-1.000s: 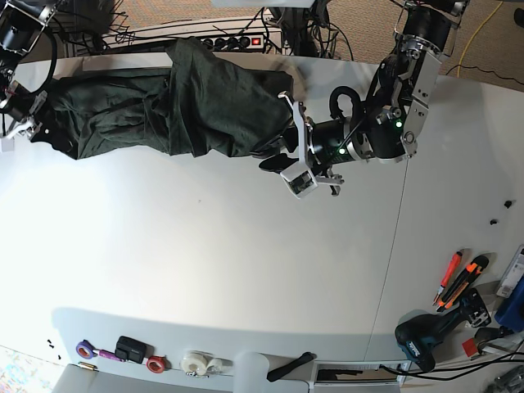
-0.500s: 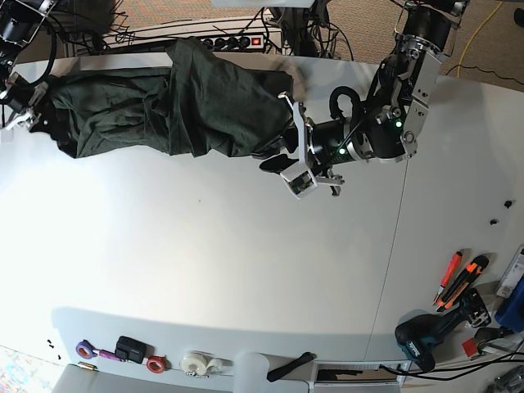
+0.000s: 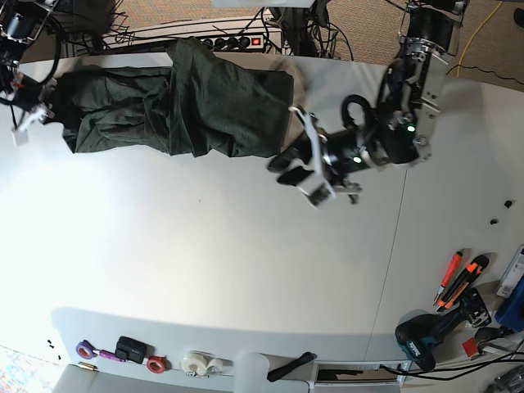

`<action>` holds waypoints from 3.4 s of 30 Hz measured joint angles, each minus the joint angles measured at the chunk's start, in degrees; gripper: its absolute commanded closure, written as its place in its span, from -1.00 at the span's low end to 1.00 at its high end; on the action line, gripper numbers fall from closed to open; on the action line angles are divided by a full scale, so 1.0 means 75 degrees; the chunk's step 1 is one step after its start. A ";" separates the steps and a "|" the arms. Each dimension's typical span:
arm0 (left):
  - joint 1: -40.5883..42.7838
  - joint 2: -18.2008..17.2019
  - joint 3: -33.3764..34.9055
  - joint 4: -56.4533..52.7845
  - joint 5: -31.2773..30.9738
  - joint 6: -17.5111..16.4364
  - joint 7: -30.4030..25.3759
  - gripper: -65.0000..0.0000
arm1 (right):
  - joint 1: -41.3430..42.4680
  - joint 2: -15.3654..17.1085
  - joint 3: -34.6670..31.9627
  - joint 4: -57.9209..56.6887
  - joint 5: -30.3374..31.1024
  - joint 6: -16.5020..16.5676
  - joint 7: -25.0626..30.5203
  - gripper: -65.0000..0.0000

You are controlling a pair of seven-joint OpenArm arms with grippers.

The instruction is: Layout the t-shirt on the table in an organized manner, then fold the t-shirt properly

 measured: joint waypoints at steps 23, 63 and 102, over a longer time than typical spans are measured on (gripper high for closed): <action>0.0813 0.0020 -0.1250 0.0000 -0.0032 -0.0154 0.0073 0.54 | -0.1754 -0.3751 -0.0012 0.7510 0.0020 -0.0029 -0.0047 1.00; 0.0813 0.0017 -0.1250 0.0000 -0.0035 -0.0154 0.0076 0.54 | -0.1011 -0.4266 -0.5327 0.8303 -0.6677 -0.1174 0.2600 1.00; 0.0813 0.0017 -0.1250 0.0000 -0.0032 -0.0154 0.0073 0.54 | -0.1431 -0.4293 -0.3541 0.8714 -0.8580 -0.2553 0.2154 1.00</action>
